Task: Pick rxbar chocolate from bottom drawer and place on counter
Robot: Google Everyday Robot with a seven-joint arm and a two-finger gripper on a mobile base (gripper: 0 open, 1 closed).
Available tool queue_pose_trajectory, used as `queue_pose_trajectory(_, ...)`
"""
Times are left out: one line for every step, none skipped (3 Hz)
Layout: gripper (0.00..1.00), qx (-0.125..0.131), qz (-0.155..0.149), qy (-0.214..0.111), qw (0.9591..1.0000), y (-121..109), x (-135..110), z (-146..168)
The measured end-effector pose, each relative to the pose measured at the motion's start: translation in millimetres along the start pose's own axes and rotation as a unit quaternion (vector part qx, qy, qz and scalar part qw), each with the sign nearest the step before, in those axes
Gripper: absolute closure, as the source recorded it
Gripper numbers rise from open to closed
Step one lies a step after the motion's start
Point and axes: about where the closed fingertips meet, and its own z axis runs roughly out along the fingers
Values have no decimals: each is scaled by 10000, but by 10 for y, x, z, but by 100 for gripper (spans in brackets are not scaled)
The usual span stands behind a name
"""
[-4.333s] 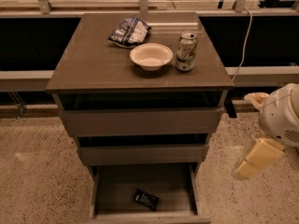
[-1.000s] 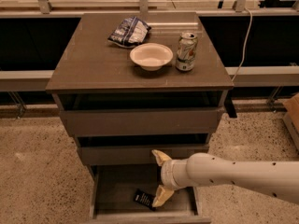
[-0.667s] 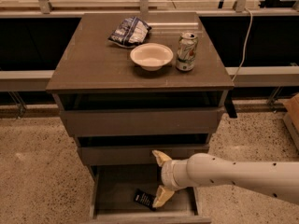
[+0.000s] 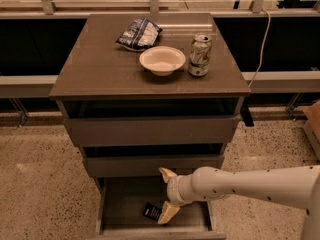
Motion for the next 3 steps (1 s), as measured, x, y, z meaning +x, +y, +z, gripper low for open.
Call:
queue_pose_trajectory(0,5,218,-297,9993,55,297,555)
queue_pose_trajectory(0,4,387,-519,9979,167,509,923)
queue_pose_trajectory(0,-106,809,-686,9943,360,833,1510)
